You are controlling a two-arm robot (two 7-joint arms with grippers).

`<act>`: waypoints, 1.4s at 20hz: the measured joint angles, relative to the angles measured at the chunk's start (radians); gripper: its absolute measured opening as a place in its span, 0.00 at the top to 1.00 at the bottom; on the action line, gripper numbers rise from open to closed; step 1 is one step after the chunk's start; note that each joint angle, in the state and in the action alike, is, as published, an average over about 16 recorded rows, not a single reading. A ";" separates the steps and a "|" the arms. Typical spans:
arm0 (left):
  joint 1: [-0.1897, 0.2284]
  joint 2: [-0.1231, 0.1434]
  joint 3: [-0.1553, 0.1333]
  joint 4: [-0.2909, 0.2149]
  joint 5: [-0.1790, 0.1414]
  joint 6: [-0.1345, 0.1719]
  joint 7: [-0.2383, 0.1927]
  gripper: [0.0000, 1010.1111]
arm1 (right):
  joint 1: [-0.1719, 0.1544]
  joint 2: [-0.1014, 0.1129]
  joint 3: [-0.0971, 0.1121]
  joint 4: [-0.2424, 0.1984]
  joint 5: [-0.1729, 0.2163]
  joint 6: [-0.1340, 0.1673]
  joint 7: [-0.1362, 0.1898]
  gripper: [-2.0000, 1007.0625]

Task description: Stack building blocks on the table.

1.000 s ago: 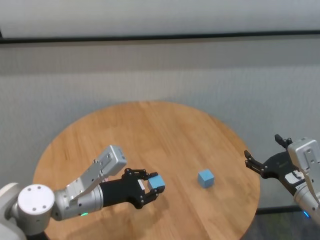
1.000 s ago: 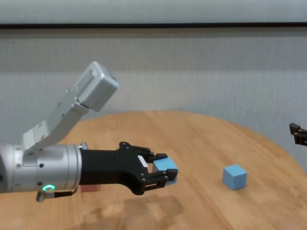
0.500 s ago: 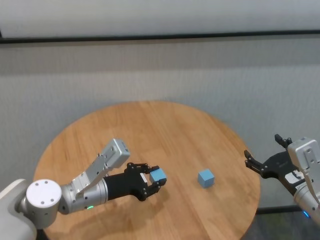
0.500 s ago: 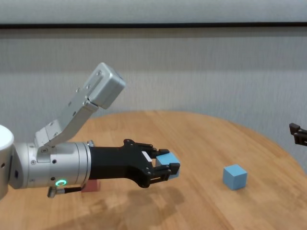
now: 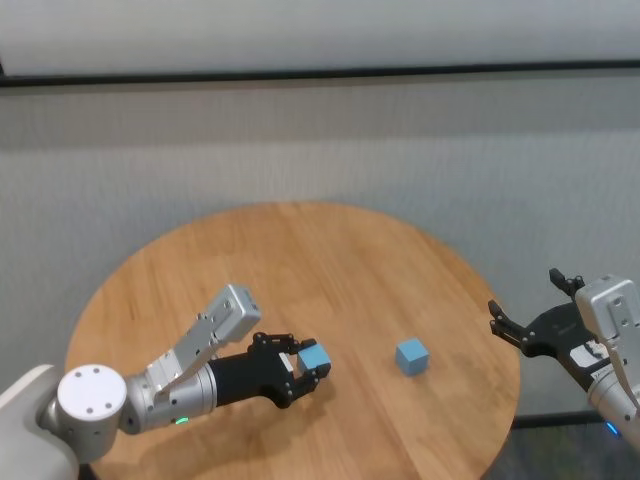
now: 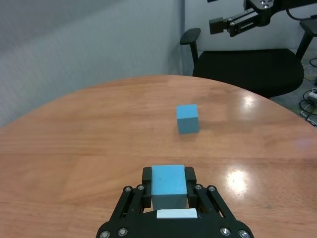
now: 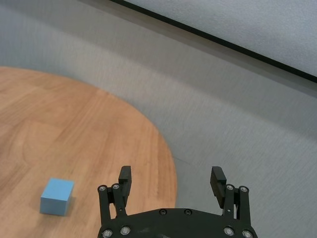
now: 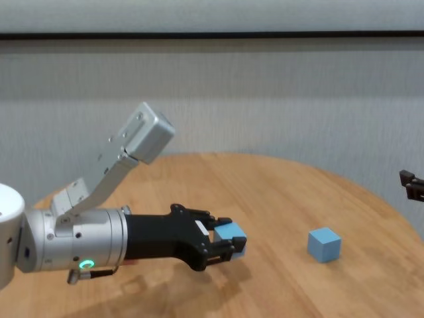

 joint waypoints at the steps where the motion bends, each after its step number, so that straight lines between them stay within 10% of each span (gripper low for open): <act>1: -0.001 -0.003 0.000 0.007 0.002 -0.002 -0.001 0.60 | 0.000 0.000 0.000 0.000 0.000 0.000 0.000 0.00; 28: -0.023 -0.038 -0.020 0.096 0.026 -0.014 -0.007 0.45 | 0.000 0.000 0.000 0.000 0.000 0.000 0.000 0.00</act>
